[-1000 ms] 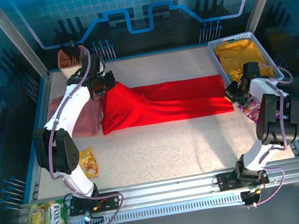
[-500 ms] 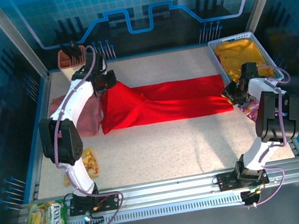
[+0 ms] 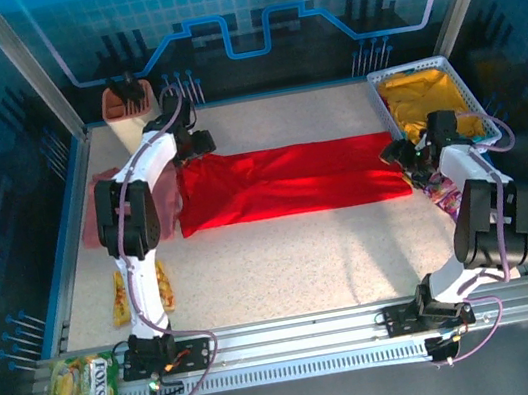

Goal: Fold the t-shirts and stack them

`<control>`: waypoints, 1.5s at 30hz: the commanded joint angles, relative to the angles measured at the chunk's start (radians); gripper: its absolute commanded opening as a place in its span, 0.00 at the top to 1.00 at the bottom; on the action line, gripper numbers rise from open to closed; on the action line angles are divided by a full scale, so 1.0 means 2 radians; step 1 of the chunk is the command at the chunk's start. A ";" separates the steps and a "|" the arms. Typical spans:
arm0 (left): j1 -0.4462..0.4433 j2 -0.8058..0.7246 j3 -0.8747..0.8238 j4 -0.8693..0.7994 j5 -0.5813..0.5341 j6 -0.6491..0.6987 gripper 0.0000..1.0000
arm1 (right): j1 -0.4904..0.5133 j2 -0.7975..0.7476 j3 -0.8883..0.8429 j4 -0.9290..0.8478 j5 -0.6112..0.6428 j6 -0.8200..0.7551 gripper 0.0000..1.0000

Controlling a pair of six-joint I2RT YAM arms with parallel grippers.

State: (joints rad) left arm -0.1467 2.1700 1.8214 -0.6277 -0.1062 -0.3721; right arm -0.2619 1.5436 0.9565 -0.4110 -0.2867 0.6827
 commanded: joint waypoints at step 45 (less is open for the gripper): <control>-0.087 0.084 0.079 -0.035 0.098 -0.079 0.55 | 0.013 -0.038 -0.060 -0.015 -0.045 -0.023 0.19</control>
State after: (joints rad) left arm -0.3172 2.3428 1.9503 -0.6437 0.1303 -0.5831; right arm -0.2363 1.4593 0.8368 -0.4328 -0.3531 0.6464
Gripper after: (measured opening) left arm 0.414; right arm 0.814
